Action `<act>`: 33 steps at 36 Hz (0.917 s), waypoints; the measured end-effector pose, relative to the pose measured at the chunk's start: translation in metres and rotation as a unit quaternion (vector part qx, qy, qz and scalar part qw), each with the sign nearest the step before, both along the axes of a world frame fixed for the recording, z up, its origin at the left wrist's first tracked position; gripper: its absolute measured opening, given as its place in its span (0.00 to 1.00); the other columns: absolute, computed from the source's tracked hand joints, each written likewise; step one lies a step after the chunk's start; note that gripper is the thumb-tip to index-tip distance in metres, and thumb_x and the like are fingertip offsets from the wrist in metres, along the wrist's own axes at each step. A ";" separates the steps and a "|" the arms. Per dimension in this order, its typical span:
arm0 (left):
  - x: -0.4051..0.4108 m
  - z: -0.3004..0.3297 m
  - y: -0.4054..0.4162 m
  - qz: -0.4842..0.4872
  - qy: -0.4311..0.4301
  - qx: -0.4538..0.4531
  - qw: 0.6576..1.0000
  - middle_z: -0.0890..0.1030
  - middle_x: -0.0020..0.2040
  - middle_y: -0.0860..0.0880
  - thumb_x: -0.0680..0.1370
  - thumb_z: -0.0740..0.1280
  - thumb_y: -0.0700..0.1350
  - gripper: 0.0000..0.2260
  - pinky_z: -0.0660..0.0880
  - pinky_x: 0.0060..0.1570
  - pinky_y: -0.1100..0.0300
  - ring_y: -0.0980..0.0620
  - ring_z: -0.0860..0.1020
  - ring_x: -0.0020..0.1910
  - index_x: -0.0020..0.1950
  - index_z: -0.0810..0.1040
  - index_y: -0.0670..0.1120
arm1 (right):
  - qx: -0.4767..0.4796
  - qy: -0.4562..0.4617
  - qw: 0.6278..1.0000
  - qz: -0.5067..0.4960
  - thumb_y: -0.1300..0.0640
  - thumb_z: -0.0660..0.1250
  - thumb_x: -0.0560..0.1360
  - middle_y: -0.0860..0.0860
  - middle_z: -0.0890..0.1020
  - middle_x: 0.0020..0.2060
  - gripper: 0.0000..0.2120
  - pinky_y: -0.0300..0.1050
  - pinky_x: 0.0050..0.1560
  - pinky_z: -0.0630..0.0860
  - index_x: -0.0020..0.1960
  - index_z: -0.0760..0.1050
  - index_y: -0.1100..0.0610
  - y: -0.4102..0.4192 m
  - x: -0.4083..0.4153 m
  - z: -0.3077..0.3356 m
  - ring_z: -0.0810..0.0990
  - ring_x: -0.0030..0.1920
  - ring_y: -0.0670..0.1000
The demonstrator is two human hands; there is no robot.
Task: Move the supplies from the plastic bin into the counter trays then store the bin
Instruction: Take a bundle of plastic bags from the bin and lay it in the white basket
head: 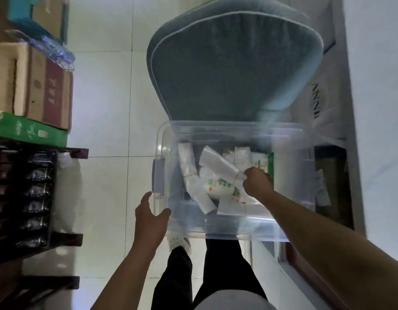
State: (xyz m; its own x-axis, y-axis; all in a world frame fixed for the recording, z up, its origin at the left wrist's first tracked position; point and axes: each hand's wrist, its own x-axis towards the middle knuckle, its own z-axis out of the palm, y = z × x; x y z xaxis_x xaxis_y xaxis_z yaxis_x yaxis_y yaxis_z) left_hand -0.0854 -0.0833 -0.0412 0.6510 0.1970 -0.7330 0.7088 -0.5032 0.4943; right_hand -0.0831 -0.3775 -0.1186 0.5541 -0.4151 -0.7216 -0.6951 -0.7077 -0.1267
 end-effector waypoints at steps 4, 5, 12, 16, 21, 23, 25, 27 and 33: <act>0.000 0.031 0.004 -0.034 -0.040 -0.040 0.998 0.68 0.73 0.48 0.78 0.69 0.42 0.27 0.71 0.62 0.54 0.48 0.69 0.70 0.74 0.66 0.57 | 0.018 -0.056 0.998 -0.032 0.57 0.68 0.73 0.55 0.84 0.49 0.10 0.42 0.43 0.73 0.53 0.81 0.54 0.004 -0.012 0.051 0.81 0.46 0.57; 0.001 0.039 0.006 -0.044 -0.046 -0.059 0.996 0.69 0.72 0.49 0.78 0.69 0.42 0.26 0.72 0.59 0.56 0.49 0.70 0.69 0.73 0.67 0.58 | 0.038 -0.071 0.995 -0.059 0.57 0.70 0.72 0.55 0.84 0.47 0.09 0.43 0.41 0.73 0.52 0.82 0.55 0.006 -0.014 0.066 0.81 0.44 0.57; 0.012 0.112 0.023 -0.083 0.011 -0.260 0.962 0.79 0.63 0.49 0.77 0.72 0.45 0.19 0.77 0.58 0.54 0.51 0.79 0.59 0.66 0.76 0.53 | 0.284 -0.221 0.886 -0.293 0.65 0.76 0.65 0.48 0.85 0.30 0.06 0.36 0.27 0.75 0.40 0.85 0.56 0.059 -0.050 0.191 0.82 0.29 0.46; 0.012 0.144 0.039 -0.089 0.009 -0.377 0.922 0.80 0.64 0.47 0.71 0.76 0.50 0.25 0.75 0.66 0.47 0.49 0.79 0.62 0.67 0.76 0.52 | 0.415 -0.254 0.806 -0.337 0.65 0.74 0.68 0.54 0.87 0.43 0.10 0.42 0.36 0.79 0.49 0.85 0.58 0.106 -0.069 0.229 0.85 0.41 0.51; 0.019 0.163 0.059 -0.113 0.007 -0.502 0.857 0.81 0.64 0.43 0.76 0.72 0.45 0.21 0.78 0.60 0.43 0.43 0.80 0.62 0.69 0.76 0.47 | 0.487 -0.265 0.765 -0.328 0.62 0.75 0.65 0.56 0.86 0.50 0.18 0.43 0.41 0.80 0.55 0.83 0.59 0.153 -0.076 0.251 0.84 0.46 0.53; 0.021 0.164 0.069 -0.095 0.005 -0.510 0.855 0.81 0.64 0.42 0.75 0.71 0.43 0.21 0.77 0.61 0.40 0.41 0.80 0.61 0.69 0.76 0.47 | 0.511 -0.261 0.754 -0.319 0.61 0.75 0.65 0.56 0.86 0.49 0.19 0.43 0.43 0.79 0.56 0.83 0.60 0.167 -0.076 0.256 0.84 0.47 0.52; 0.023 0.163 0.078 -0.082 -0.003 -0.504 0.860 0.82 0.63 0.42 0.73 0.72 0.43 0.22 0.78 0.58 0.42 0.42 0.81 0.59 0.68 0.77 0.48 | 0.525 -0.257 0.749 -0.312 0.62 0.74 0.66 0.55 0.85 0.50 0.18 0.44 0.46 0.78 0.56 0.82 0.60 0.178 -0.074 0.259 0.83 0.48 0.52; 0.024 0.161 0.087 -0.080 -0.010 -0.498 0.864 0.82 0.63 0.42 0.72 0.74 0.44 0.22 0.80 0.53 0.46 0.42 0.82 0.58 0.66 0.79 0.49 | 0.527 -0.252 0.752 -0.307 0.64 0.73 0.68 0.56 0.85 0.50 0.16 0.46 0.48 0.77 0.56 0.82 0.60 0.187 -0.069 0.258 0.83 0.48 0.53; 0.030 0.153 0.105 -0.034 -0.017 -0.461 0.887 0.82 0.62 0.42 0.70 0.76 0.44 0.23 0.81 0.48 0.49 0.41 0.82 0.58 0.64 0.79 0.49 | 0.559 -0.201 0.754 -0.280 0.64 0.74 0.69 0.55 0.86 0.50 0.14 0.42 0.41 0.79 0.55 0.83 0.58 0.205 -0.047 0.239 0.84 0.47 0.52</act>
